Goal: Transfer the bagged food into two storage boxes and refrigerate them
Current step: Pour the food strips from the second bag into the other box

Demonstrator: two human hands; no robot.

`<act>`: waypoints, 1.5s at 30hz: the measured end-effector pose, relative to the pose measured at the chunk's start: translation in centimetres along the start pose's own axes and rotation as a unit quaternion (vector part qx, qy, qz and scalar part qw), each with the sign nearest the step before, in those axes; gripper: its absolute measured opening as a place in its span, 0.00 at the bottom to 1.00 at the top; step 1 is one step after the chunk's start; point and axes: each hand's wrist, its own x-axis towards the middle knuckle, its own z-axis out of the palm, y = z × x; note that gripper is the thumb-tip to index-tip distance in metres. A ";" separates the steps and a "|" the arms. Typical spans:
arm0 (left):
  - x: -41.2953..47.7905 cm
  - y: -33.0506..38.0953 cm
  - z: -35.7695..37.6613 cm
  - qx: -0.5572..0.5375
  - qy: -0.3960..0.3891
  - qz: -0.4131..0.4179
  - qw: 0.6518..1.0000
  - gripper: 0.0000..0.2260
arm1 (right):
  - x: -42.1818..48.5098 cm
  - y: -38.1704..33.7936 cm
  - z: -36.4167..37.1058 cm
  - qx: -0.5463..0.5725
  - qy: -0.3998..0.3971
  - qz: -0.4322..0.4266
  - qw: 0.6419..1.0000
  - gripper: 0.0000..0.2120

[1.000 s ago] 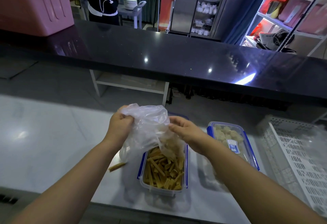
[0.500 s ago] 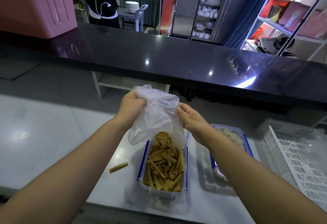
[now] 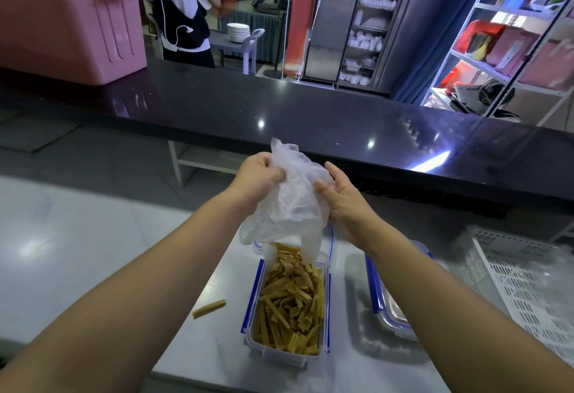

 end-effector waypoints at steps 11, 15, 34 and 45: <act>-1.0 -2.0 1.4 -0.059 -0.056 0.009 0.997 0.13 | -0.4 0.4 2.2 -0.126 0.068 -0.038 0.989 0.18; -0.5 -2.9 0.8 -0.068 -0.096 0.006 0.993 0.18 | -0.4 0.9 1.9 -0.140 0.110 -0.085 0.980 0.02; -0.6 -6.0 1.3 -0.263 -0.172 -0.137 0.939 0.19 | -0.4 3.1 0.3 -0.617 0.106 -0.256 0.737 0.23; 0.0 -5.8 1.3 -0.135 -0.057 -0.072 0.987 0.12 | -0.4 3.7 0.2 -0.362 0.092 -0.148 0.916 0.38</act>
